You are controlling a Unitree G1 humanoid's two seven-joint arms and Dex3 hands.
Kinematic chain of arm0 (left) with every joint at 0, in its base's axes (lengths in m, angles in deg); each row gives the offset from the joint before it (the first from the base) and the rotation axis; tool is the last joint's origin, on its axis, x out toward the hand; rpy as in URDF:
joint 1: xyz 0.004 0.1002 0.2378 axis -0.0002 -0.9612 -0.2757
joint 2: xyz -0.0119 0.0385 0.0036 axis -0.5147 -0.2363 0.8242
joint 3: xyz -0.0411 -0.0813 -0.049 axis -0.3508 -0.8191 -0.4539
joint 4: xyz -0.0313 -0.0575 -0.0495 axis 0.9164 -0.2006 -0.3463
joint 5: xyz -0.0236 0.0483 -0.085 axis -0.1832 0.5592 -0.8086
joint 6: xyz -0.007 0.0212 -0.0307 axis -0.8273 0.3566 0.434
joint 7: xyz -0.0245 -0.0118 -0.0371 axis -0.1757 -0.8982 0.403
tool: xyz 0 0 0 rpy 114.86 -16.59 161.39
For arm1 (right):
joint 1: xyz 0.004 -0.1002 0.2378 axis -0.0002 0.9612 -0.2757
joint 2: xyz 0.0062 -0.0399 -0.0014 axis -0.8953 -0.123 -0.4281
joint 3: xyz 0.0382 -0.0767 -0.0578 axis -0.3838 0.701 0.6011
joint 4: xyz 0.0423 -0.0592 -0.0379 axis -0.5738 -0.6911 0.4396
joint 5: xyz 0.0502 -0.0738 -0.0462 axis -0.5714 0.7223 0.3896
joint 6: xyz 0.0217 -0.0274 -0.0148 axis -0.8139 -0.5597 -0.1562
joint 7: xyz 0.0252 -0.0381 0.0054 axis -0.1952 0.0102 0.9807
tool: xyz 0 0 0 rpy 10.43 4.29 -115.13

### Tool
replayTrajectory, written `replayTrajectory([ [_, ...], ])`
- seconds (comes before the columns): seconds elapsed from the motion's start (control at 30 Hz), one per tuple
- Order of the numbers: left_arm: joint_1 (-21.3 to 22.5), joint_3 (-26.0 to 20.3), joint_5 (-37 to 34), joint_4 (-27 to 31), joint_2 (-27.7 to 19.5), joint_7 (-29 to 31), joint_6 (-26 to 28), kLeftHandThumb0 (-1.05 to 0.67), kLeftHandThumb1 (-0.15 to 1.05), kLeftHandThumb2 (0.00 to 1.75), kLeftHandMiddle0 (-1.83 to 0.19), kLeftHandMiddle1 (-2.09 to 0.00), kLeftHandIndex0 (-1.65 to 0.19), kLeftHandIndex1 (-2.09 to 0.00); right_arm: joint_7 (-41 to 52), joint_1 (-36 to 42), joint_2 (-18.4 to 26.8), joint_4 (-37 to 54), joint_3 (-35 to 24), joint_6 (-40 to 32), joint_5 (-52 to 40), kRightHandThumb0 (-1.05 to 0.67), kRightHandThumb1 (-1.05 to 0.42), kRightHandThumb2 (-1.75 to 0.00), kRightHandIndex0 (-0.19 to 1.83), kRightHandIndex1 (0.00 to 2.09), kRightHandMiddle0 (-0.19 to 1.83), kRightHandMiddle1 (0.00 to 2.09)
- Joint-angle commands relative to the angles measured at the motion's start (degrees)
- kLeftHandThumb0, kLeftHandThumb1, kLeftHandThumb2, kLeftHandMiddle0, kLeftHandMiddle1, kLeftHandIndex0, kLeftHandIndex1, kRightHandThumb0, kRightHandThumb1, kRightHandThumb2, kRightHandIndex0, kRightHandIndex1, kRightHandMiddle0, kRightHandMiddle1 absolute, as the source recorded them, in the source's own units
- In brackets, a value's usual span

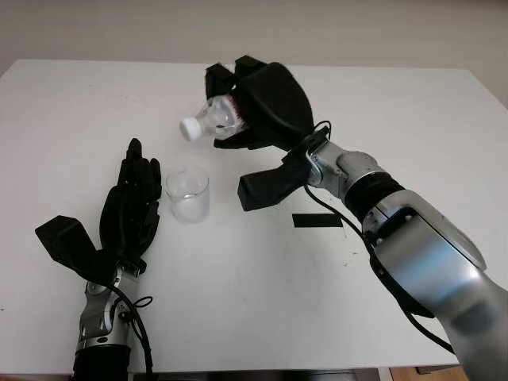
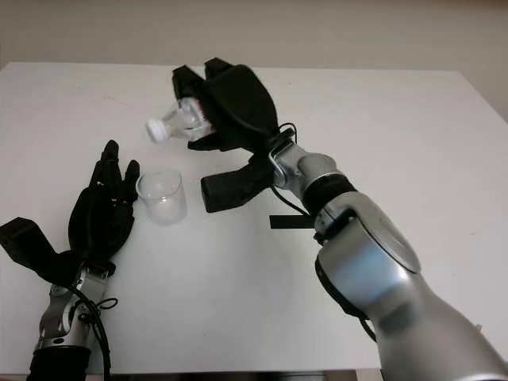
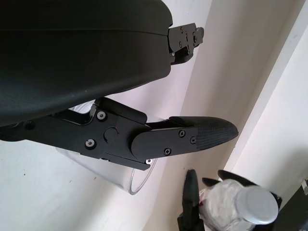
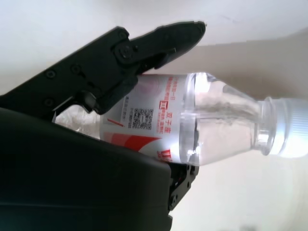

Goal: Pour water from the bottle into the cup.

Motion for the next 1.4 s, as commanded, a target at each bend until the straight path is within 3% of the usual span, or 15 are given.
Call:
replayTrajectory([
  [0.0, 0.5, -0.1, 0.0, -0.8, -0.2, 0.4, 0.1, -0.72, 1.05, 0.47, 0.16, -0.05, 0.17, -0.05, 4.0, 3.1, 1.6, 1.7, -5.0, 2.2, -5.4, -0.45, -1.05, -0.38, 1.42, 2.09, 1.03, 2.09],
  [0.1, 0.8, -0.1, 0.1, -1.1, -0.3, 0.4, 0.0, -0.72, 1.05, 0.47, 0.16, -0.05, 0.17, -0.05, 12.5, 6.6, 1.4, 3.9, -11.5, 3.5, -13.9, -0.44, -1.05, -0.38, 1.44, 2.09, 1.04, 2.09],
  [0.23, 1.3, 0.1, 0.4, -1.7, -0.6, 0.6, 0.1, -0.73, 1.05, 0.47, 0.15, -0.06, 0.14, -0.06, 27.9, 14.5, 0.2, 13.4, -21.7, -0.6, -29.4, -0.44, -1.05, -0.46, 1.41, 2.09, 1.09, 2.09],
  [0.3, 1.5, 0.2, 0.4, -1.7, -0.8, 0.7, 0.3, -0.74, 1.05, 0.48, 0.14, -0.06, 0.14, -0.06, 33.4, 18.6, -0.2, 20.5, -24.8, -5.2, -34.9, -0.42, -1.05, -0.48, 1.34, 2.09, 1.07, 2.09],
  [0.33, 1.7, 0.2, 0.5, -1.9, -0.8, 0.9, 0.3, -0.74, 1.05, 0.48, 0.14, -0.06, 0.14, -0.06, 36.2, 21.5, -0.7, 26.0, -26.7, -9.8, -38.7, -0.43, -1.05, -0.51, 1.41, 2.09, 1.15, 2.09],
  [0.43, 2.0, 0.4, 0.6, -2.3, -0.8, 0.8, 0.5, -0.74, 1.05, 0.48, 0.14, -0.06, 0.14, -0.06, 41.2, 29.8, -1.0, 41.2, -30.1, -21.7, -46.1, -0.44, -1.05, -0.48, 1.33, 2.09, 1.03, 2.09],
  [0.7, 1.8, 0.7, 0.4, -2.9, -0.7, 1.3, 0.4, -0.74, 1.05, 0.49, 0.14, -0.06, 0.15, -0.05, 42.6, 38.6, -0.9, 61.2, -35.9, -43.7, -53.8, -0.44, -1.05, -0.47, 1.40, 2.09, 1.11, 2.09],
  [0.9, 1.1, 0.6, 0.2, -2.4, -0.8, 1.6, 0.6, -0.74, 1.05, 0.50, 0.14, -0.06, 0.15, -0.05, 42.6, 40.9, -1.8, 69.0, -38.0, -53.2, -56.6, -0.45, -1.05, -0.46, 1.40, 2.09, 1.13, 2.09],
  [1.17, 0.2, 0.4, 0.2, -1.1, -1.2, 1.5, 1.3, -0.75, 1.05, 0.50, 0.15, -0.05, 0.15, -0.05, 42.2, 41.7, -2.4, 70.9, -37.6, -56.4, -55.0, -0.45, -1.05, -0.47, 1.40, 2.09, 1.12, 2.09],
  [1.37, -0.2, 0.3, 0.2, -0.6, -1.3, 1.7, 1.6, -0.74, 1.05, 0.52, 0.15, -0.05, 0.15, -0.06, 42.6, 42.6, -3.4, 69.4, -37.2, -54.9, -53.3, -0.45, -1.05, -0.47, 1.42, 2.09, 1.15, 2.09],
])
